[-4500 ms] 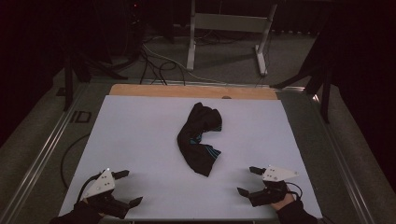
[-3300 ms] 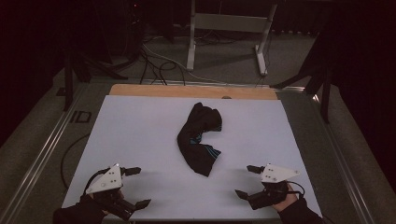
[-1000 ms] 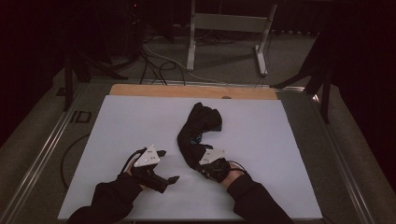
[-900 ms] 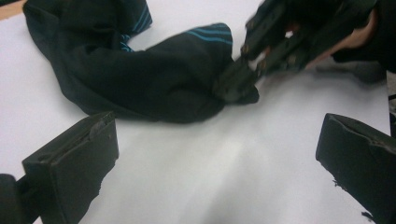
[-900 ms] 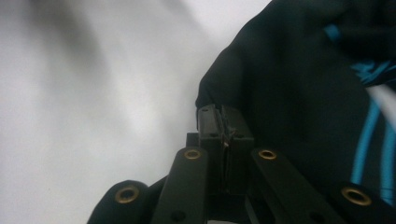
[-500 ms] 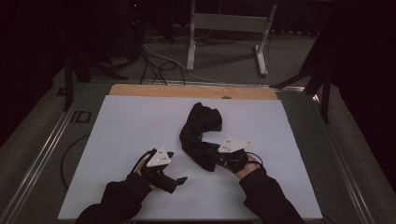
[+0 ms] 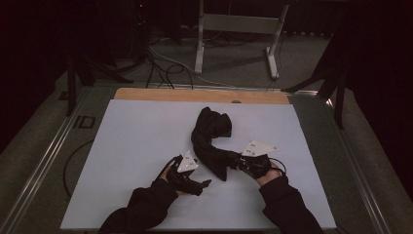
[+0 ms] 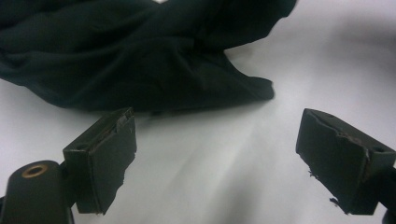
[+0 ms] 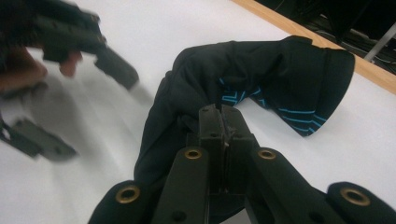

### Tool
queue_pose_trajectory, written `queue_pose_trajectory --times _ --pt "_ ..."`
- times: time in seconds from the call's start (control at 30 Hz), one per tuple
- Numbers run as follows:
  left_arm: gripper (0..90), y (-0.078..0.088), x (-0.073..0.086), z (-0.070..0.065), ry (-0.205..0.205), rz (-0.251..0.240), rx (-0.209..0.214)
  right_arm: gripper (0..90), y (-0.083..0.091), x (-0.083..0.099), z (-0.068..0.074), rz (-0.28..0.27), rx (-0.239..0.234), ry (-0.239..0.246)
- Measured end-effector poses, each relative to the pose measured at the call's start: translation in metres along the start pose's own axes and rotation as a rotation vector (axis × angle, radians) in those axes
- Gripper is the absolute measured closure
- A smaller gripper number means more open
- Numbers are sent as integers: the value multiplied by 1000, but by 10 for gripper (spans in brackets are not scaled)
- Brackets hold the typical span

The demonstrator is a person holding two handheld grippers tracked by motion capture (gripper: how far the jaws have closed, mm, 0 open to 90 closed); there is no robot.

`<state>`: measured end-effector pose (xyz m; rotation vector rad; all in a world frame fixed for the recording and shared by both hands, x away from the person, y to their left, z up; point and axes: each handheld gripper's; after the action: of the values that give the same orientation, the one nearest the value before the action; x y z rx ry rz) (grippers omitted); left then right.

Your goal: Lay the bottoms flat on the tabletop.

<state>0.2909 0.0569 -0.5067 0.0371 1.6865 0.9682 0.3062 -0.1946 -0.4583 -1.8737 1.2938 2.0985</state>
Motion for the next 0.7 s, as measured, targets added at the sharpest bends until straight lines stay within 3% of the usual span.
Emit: queue_pose_trajectory --times 0.13,0.17,0.2,0.23,0.4,0.5,0.53,0.57,0.6,0.63,0.67,0.7 --pt "156 -16 -7 -9 24 15 -33 891 2 -2 -3 -11 12 -3" --pt "156 -23 -11 -13 45 12 -64 891 3 -2 -5 -20 15 -6" --pt "157 -23 -11 -13 45 12 -64 891 4 -3 -6 -21 17 -6" --pt "160 -30 -14 -18 55 17 -110 891 5 -3 -6 -24 23 -12" --pt "226 -39 -18 -21 93 10 -159 891 8 -4 -8 -35 28 -13" --pt "429 -42 -21 -21 111 8 -170 891 10 -5 -10 -51 35 -20" --pt "429 -42 -20 -19 121 7 -179 891 11 -6 -11 -55 37 -23" --pt "579 -42 -19 -15 137 18 -167 891 14 -6 -12 -65 42 -27" --pt "638 -42 -19 -15 137 18 -167 891 14 -6 -12 -65 42 -27" --pt "638 -42 -19 -15 137 18 -167 891 15 -7 -13 -72 42 -27" --pt "816 -40 -19 -13 138 14 -150 891 18 -7 -15 -81 40 -41" --pt "900 -38 -19 -12 139 11 -128 891 20 -7 -16 -86 39 -48"
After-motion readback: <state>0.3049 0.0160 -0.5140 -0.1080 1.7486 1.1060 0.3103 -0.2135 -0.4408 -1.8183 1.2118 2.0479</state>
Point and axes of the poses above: each handheld gripper's, and its own axes: y roughly backward along the jaws, x roughly out of its underside, z roughly to its left, and after that the axes turned 2 degrees about -x, right-handed
